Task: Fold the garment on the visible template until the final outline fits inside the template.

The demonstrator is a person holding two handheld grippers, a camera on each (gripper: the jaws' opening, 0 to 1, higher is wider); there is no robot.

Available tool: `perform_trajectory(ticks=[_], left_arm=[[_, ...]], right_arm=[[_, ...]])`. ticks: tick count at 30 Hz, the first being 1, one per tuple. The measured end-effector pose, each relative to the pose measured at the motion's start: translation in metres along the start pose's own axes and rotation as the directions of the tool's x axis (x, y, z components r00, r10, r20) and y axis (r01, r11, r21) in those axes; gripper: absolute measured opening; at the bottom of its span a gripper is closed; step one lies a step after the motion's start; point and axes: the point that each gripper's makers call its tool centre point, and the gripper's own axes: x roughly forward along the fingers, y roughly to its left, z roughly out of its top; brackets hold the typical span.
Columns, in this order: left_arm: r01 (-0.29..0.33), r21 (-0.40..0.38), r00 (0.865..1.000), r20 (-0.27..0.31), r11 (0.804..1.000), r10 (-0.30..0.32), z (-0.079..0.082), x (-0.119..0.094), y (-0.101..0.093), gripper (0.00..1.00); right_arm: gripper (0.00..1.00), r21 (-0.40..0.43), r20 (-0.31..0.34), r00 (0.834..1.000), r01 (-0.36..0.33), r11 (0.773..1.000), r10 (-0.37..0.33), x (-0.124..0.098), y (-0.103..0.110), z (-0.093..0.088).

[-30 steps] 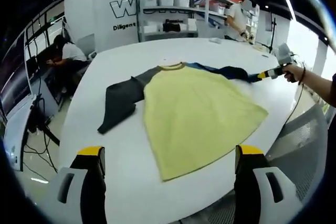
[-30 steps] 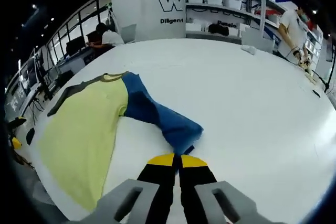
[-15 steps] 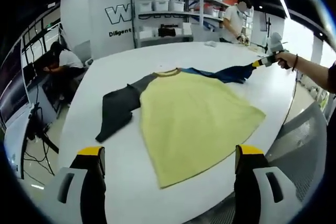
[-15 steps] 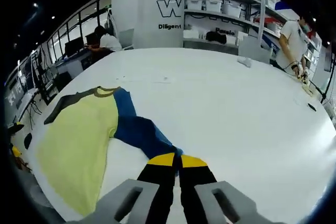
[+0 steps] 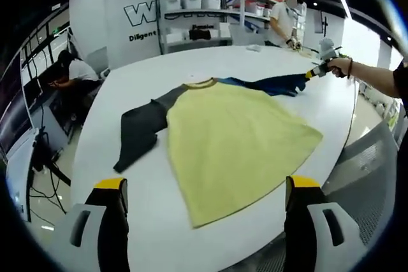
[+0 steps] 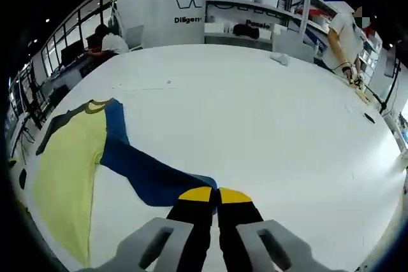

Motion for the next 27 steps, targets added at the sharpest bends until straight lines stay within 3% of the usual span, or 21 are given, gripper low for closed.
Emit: perform_trajectory(ticks=[9, 13, 19, 27], left_arm=[[-0.018, 0.002, 0.999, -0.028, 1.0, 0.018, -0.002, 0.004, 0.003, 0.99], [-0.024, -0.005, 0.999, -0.031, 1.0, 0.024, -0.001, 0.005, 0.004, 0.99], [-0.028, -0.004, 0.999, -0.037, 1.0, 0.028, -0.003, 0.005, 0.005, 0.99], [-0.028, -0.016, 0.999, -0.037, 0.999, 0.028, -0.004, 0.003, 0.007, 0.97]], right_arm=[[0.0, -0.015, -0.024, 1.0, 0.019, 1.0, -0.02, 0.021, -0.018, 0.001], [0.0, -0.01, -0.035, 0.995, 0.092, 0.996, -0.093, 0.032, -0.043, 0.0], [0.0, -0.047, -0.079, 0.988, 0.129, 0.991, -0.133, 0.041, -0.059, -0.007], [0.0, -0.058, -0.102, 0.982, 0.154, 0.986, -0.159, 0.042, -0.059, -0.015]])
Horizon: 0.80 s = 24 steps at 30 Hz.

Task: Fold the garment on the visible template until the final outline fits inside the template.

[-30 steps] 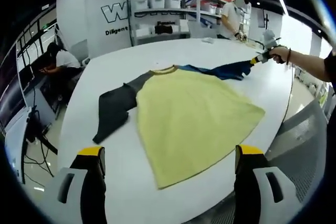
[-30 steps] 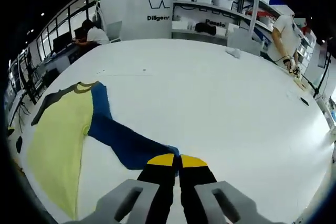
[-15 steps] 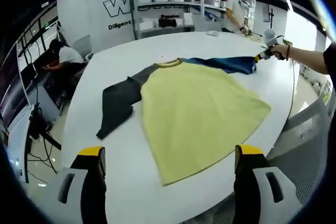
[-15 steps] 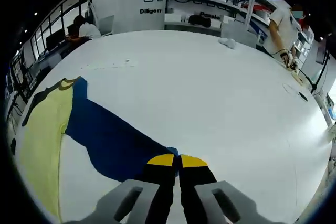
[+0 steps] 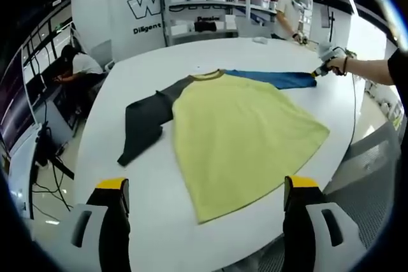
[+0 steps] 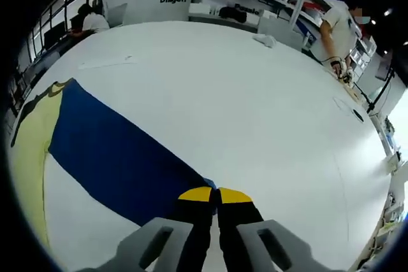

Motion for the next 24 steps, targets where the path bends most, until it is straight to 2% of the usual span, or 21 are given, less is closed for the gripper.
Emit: perform_trajectory(ticks=[5, 8, 12, 17, 19, 24], left_arm=[[-0.001, 0.0, 1.0, -0.003, 1.0, 0.001, -0.001, 0.0, 0.0, 0.97], [-0.001, -0.002, 1.0, -0.002, 1.0, 0.001, -0.001, 0.001, 0.001, 0.97], [-0.005, -0.004, 1.0, 0.009, 1.0, 0.005, 0.002, 0.001, 0.002, 0.98], [-0.009, -0.006, 1.0, 0.015, 1.0, 0.009, 0.005, 0.0, 0.001, 0.99], [-0.013, -0.004, 1.0, 0.022, 1.0, 0.013, 0.007, -0.002, 0.001, 0.99], [-0.009, -0.011, 0.999, 0.036, 1.0, 0.01, 0.012, -0.005, 0.001, 0.99]], right_arm=[[0.0, 0.02, 0.042, 0.999, 0.03, 0.999, -0.031, -0.004, -0.005, 0.008], [0.07, 0.059, 0.062, 0.997, 0.045, 0.997, -0.049, -0.01, -0.01, 0.01], [0.21, 0.134, 0.059, 0.998, 0.011, 0.991, -0.019, -0.012, -0.008, 0.004], [0.27, 0.188, 0.03, 0.999, -0.027, 0.982, 0.022, -0.01, -0.006, -0.01], [0.32, 0.238, 0.039, 0.997, -0.072, 0.969, 0.064, -0.007, -0.002, -0.011], [0.46, 0.277, 0.048, 0.995, -0.101, 0.955, 0.092, -0.002, -0.002, -0.016]])
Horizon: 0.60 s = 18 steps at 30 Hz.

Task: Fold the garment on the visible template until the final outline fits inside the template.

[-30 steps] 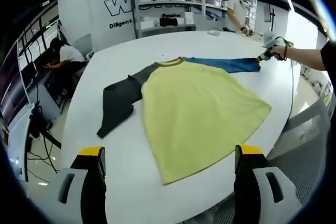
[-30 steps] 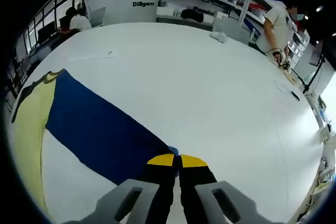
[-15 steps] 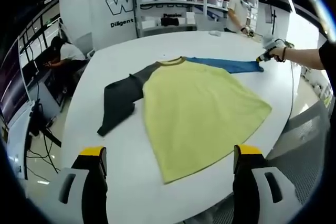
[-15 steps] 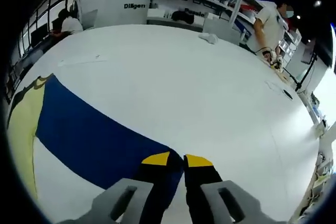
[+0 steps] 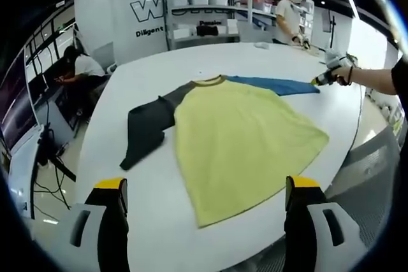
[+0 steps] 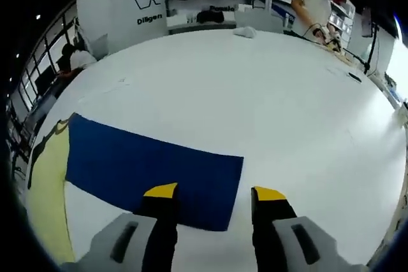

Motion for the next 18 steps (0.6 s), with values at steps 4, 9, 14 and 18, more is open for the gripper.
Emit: perform_trajectory(ticks=[4, 9, 14, 18], left_arm=[[0.013, -0.003, 1.0, -0.005, 1.0, -0.013, 0.002, -0.002, -0.004, 0.99], [0.009, -0.017, 1.0, 0.004, 1.0, -0.009, 0.007, -0.006, -0.002, 0.99], [0.022, -0.052, 1.0, 0.024, 0.998, -0.02, 0.01, -0.007, 0.0, 0.99], [0.019, -0.03, 1.0, 0.001, 0.999, -0.019, 0.005, -0.006, -0.002, 0.99]], right_arm=[[0.46, 0.053, -0.018, 1.0, -0.017, 0.998, 0.018, 0.007, 0.001, -0.007], [0.48, -0.024, -0.019, 1.0, 0.021, 0.999, -0.021, 0.01, 0.0, -0.014], [0.36, -0.083, -0.021, 0.999, 0.027, 0.996, -0.029, 0.004, 0.006, -0.018], [0.29, -0.063, -0.01, 0.999, 0.048, 0.997, -0.049, -0.006, 0.013, -0.022]])
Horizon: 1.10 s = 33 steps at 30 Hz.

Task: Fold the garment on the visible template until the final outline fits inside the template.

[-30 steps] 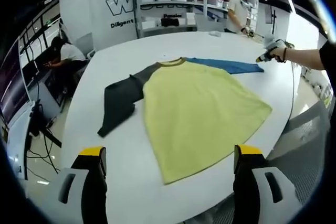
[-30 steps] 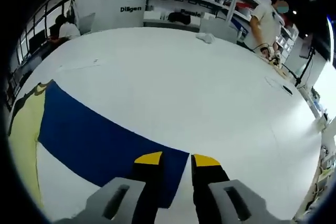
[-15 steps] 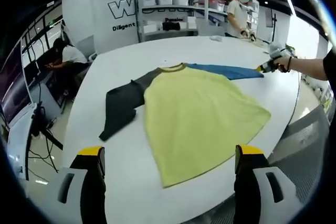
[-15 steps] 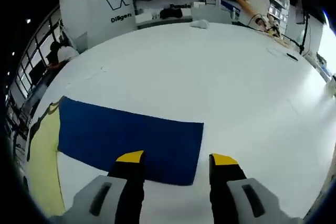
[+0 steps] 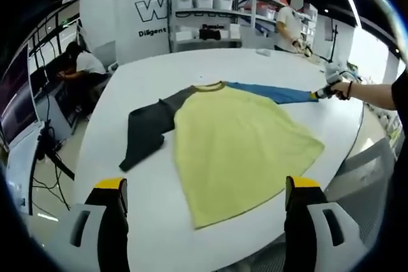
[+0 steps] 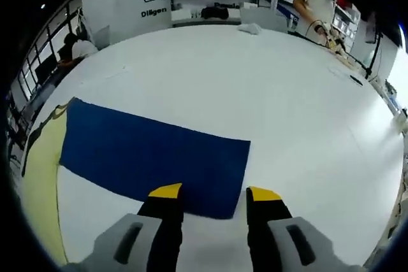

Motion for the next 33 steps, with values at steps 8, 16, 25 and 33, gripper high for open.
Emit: perform_trajectory(ticks=[8, 16, 25, 33], left_arm=[[-0.009, 0.039, 1.0, -0.016, 0.999, 0.009, -0.001, -0.004, -0.001, 0.99], [-0.002, 0.033, 1.0, -0.014, 0.999, 0.002, -0.001, -0.005, -0.003, 0.99], [-0.001, 0.015, 1.0, -0.016, 1.0, 0.001, -0.006, -0.006, -0.003, 0.99], [-0.004, 0.022, 1.0, -0.011, 1.0, 0.004, -0.006, -0.007, -0.002, 0.99]], right_arm=[[0.03, 0.011, -0.017, 0.999, 0.041, 0.999, -0.041, -0.008, -0.002, -0.005], [0.0, -0.013, -0.045, 0.998, 0.037, 0.999, -0.038, -0.001, -0.004, 0.002], [0.0, -0.004, -0.038, 0.999, 0.021, 1.0, -0.021, 0.004, -0.014, 0.015], [0.0, -0.005, -0.013, 1.0, -0.016, 1.0, 0.016, -0.002, -0.004, 0.028]])
